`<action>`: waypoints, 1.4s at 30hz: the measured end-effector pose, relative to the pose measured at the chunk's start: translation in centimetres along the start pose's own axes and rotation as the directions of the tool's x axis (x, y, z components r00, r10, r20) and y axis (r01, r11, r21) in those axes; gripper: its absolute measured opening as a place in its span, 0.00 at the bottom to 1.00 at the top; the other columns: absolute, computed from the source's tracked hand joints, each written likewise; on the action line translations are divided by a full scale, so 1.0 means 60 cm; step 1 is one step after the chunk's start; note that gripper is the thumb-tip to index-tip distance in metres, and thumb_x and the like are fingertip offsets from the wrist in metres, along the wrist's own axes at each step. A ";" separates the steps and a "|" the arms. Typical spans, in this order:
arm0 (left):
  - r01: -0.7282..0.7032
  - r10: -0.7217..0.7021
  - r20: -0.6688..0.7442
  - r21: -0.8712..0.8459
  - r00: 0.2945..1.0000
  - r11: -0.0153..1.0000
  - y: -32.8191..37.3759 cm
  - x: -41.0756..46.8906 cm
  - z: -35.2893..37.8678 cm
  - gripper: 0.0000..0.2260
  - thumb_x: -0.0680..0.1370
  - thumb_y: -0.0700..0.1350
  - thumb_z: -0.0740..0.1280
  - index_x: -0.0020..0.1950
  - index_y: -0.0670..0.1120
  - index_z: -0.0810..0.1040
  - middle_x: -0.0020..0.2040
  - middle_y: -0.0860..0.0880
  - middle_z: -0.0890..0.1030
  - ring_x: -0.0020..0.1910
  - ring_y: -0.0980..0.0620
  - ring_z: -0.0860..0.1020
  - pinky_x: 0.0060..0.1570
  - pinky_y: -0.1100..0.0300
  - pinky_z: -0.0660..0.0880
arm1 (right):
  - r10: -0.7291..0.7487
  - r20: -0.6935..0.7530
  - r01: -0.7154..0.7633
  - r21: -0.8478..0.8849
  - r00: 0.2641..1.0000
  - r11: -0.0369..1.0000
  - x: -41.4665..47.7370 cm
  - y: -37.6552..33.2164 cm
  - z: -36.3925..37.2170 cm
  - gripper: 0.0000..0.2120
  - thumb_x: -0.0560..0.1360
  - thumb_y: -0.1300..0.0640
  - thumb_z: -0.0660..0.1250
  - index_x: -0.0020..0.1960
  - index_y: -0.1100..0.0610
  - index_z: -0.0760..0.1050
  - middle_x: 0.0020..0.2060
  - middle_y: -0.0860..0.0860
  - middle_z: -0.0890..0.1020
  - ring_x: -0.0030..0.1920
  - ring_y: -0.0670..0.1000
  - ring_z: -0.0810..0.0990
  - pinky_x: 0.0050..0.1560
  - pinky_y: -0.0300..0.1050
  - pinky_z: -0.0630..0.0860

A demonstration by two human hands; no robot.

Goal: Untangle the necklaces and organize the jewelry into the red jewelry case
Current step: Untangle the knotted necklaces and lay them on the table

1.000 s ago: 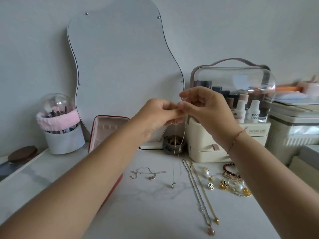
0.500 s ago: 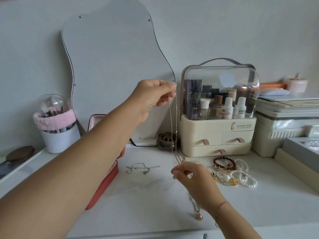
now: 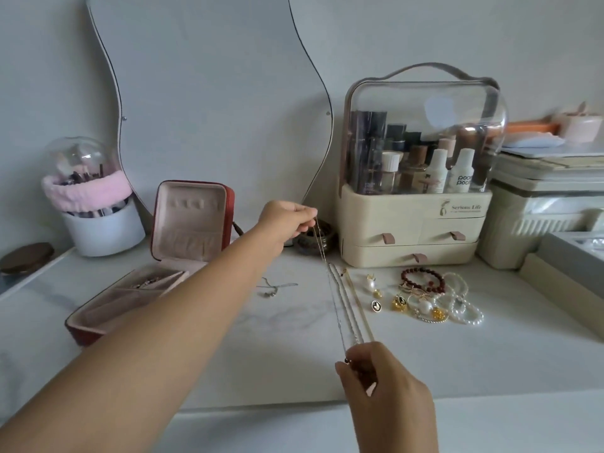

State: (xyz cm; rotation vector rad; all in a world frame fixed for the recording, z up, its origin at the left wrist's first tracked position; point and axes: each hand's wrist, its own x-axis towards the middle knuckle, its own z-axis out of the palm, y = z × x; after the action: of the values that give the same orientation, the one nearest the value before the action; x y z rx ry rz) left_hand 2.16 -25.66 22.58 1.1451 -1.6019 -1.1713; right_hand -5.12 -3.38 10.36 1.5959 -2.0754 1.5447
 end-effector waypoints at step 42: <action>-0.059 0.003 0.105 0.541 0.995 0.839 -0.084 0.003 -0.028 0.06 0.74 0.49 0.72 0.46 0.48 0.84 0.42 0.52 0.82 0.44 0.55 0.78 0.43 0.63 0.70 | -0.073 -0.157 0.050 -0.150 0.985 0.987 -0.008 -0.003 -0.005 0.10 0.63 0.42 0.64 0.37 0.46 0.78 0.36 0.45 0.72 0.40 0.46 0.67 0.44 0.42 0.54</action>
State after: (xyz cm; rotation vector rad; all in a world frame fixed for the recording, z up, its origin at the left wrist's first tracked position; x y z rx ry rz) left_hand 4.70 -26.95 18.09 1.4201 -2.1049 -0.7693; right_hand -4.93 -2.83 10.32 1.4208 -1.9831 1.4160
